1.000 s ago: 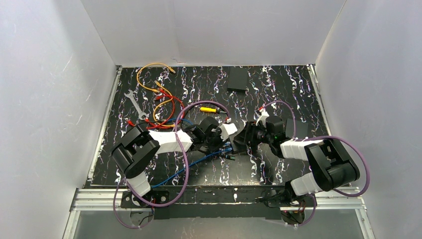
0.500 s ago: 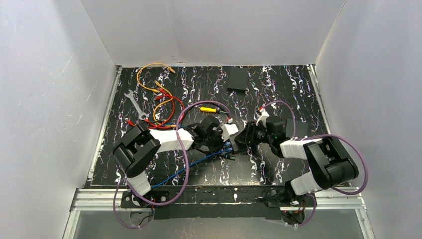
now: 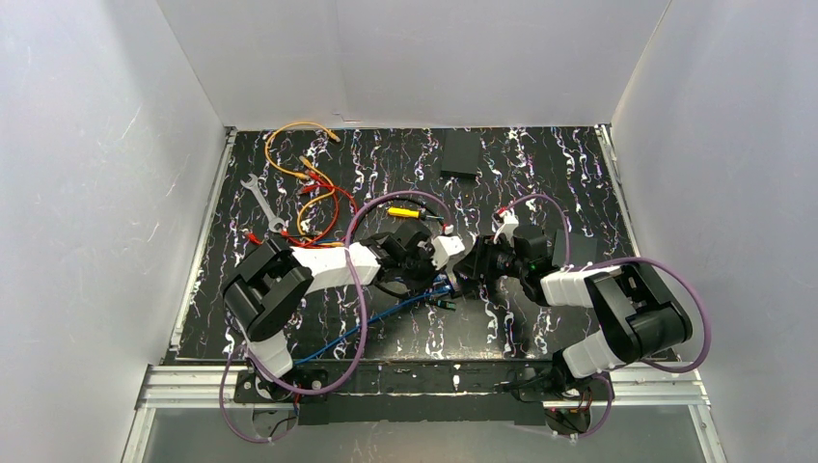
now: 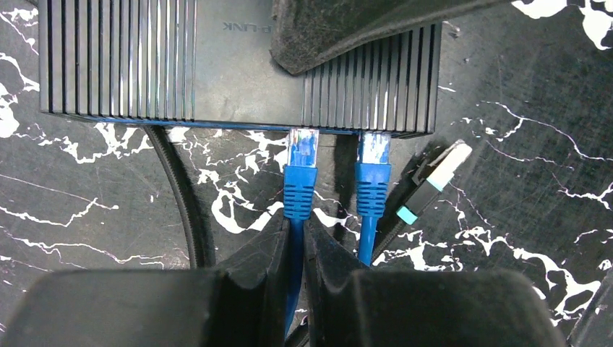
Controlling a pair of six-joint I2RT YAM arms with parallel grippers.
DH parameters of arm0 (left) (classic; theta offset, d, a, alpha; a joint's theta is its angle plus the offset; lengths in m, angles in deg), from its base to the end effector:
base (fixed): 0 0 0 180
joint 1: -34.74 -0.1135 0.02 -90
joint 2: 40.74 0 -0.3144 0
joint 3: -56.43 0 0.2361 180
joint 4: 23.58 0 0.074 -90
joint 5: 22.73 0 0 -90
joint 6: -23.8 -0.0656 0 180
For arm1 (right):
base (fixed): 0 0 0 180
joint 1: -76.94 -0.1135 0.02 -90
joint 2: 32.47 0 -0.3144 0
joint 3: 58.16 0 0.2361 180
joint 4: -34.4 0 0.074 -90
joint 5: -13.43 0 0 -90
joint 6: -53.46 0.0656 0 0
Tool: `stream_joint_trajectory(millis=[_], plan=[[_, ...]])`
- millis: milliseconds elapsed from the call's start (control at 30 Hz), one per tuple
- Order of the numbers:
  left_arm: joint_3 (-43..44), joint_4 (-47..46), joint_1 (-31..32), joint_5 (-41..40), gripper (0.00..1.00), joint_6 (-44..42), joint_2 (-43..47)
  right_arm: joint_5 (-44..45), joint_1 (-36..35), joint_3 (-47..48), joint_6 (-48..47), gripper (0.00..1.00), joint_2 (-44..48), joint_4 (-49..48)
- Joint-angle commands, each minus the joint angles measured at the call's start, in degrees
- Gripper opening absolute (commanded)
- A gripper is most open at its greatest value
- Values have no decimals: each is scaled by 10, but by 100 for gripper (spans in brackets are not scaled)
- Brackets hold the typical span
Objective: Insert the plug into the switch port
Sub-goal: Insert the connector into the switch port.
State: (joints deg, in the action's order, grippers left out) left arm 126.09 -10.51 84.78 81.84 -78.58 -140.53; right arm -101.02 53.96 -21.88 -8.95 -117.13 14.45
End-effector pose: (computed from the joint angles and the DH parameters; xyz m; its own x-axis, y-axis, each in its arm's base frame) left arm 0.2300 -0.3002 0.2107 -0.2451 0.6156 -0.7489 0.9339 0.3574 -0.0119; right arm 0.2335 0.1285 0.1864 -0.7083 0.1576 -0.6881 -0.4090 0.7029 0.5819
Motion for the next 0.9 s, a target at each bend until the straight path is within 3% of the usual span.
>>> stream_joint_trajectory(millis=[0,533,867], plan=[[61,-92,5,-16,6,28,-16,-123,-40,-11,24,60,-18,8],[49,-195,26,-38,6,67,38,-173,-64,-5,34,60,-35,-21],[81,-149,32,-73,7,76,14,-199,-75,-7,39,60,-29,-49]])
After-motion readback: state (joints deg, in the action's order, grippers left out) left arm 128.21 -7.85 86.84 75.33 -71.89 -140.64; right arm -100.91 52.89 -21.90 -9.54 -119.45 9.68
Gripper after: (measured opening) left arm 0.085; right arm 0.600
